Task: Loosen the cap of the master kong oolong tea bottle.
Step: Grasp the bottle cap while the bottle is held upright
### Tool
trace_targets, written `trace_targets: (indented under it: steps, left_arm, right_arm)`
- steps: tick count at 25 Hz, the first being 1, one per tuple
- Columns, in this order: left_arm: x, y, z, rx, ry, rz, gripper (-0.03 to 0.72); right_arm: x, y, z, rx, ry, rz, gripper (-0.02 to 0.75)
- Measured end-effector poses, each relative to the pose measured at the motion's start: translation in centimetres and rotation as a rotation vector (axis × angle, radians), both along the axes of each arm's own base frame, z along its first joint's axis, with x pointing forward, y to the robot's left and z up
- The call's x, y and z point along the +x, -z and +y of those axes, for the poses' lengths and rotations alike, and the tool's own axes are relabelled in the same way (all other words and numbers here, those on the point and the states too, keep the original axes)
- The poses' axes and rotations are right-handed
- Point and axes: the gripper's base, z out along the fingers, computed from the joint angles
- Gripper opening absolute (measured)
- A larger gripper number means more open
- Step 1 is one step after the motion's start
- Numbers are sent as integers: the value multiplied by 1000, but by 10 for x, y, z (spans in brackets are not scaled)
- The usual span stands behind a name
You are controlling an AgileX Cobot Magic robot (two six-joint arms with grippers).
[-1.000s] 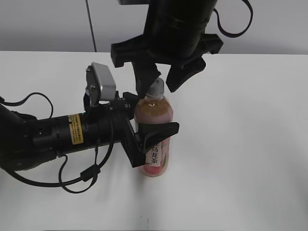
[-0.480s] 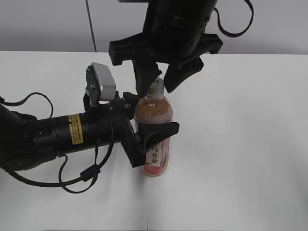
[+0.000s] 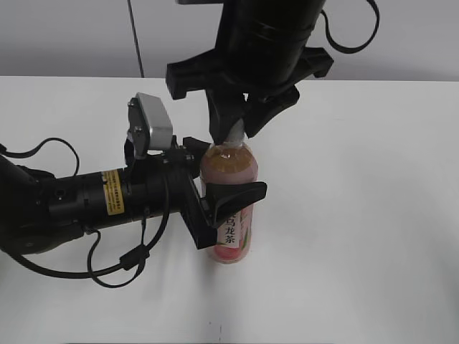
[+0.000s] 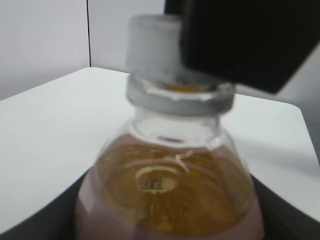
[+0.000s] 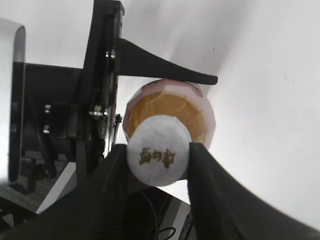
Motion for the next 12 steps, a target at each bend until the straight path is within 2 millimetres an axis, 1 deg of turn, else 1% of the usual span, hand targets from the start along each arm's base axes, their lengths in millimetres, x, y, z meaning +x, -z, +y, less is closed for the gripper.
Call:
trace_targets:
  steps: [7,9,12]
  left_arm:
    - [0,0,0,0,0,0,457]
    - [0,0,0,0,0,0,457]
    - [0,0,0,0,0,0,457]
  right_arm:
    - [0,0,0,-19,-126,-36,281]
    - [1,0,-1,-28,-188,-53,281]
    - [1,0,-1,-49,-326,-92,281]
